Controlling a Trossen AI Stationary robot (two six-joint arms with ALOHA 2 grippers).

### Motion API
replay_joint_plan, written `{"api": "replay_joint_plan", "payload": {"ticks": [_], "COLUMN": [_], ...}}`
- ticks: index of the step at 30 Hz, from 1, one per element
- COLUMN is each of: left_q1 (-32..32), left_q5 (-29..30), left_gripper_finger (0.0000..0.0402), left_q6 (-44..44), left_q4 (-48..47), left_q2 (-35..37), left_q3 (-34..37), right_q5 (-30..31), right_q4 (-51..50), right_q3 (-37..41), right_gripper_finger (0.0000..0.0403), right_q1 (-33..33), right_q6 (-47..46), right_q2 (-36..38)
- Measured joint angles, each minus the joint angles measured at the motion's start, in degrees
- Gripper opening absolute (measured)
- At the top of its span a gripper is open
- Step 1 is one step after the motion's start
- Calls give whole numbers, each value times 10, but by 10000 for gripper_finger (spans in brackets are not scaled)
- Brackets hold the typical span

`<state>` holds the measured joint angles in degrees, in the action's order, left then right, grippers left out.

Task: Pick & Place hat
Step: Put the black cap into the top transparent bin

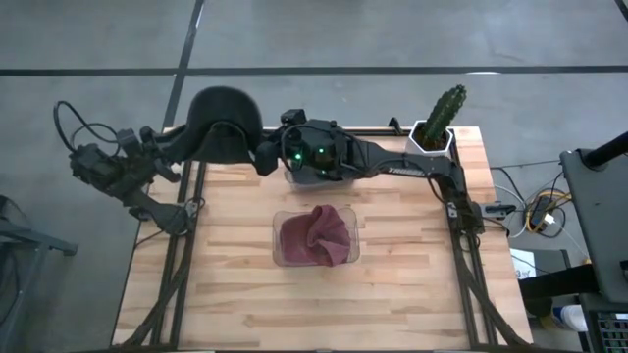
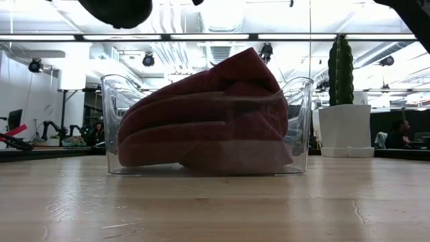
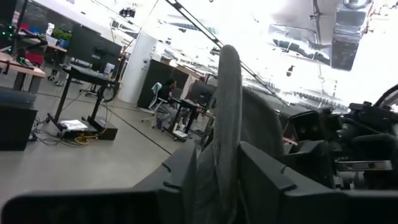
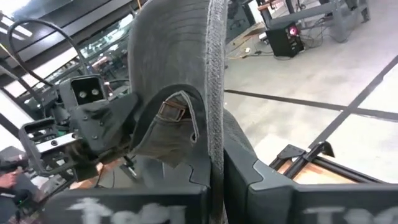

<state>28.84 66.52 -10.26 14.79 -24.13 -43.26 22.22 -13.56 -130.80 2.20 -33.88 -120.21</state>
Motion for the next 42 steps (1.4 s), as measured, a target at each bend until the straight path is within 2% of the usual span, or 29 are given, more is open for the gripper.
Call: {"api": "replay_joint_plan", "payload": {"ticks": [5,11,16,21,28,31,38,42], "left_q1": [-1,0,0,0,0,0,0,0], "left_q5": [-35,-60,-58,-58,-60,-60,-41,-26], "left_gripper_finger": [140,156,157,158,158,158,158,158], "left_q6": [9,23,36,36,45,48,59,73], "left_q4": [5,1,-12,-28,-39,-48,-61,-75], "left_q2": [1,-3,-4,-4,-4,-4,-4,-5], "left_q3": [-8,-7,-6,-6,-6,-6,-6,-5], "right_q5": [1,-17,-78,-165,-272,-297,-300,-297], "right_q4": [-53,-100,-189,-286,-398,-441,-539,-553], "right_q3": [0,0,0,0,0,0,0,0], "right_gripper_finger": [10,9,9,10,11,11,12,12], "right_q1": [18,40,72,106,155,180,227,249], "right_q6": [2,23,46,62,156,189,332,417], "right_q2": [2,9,29,47,56,59,59,51]}}
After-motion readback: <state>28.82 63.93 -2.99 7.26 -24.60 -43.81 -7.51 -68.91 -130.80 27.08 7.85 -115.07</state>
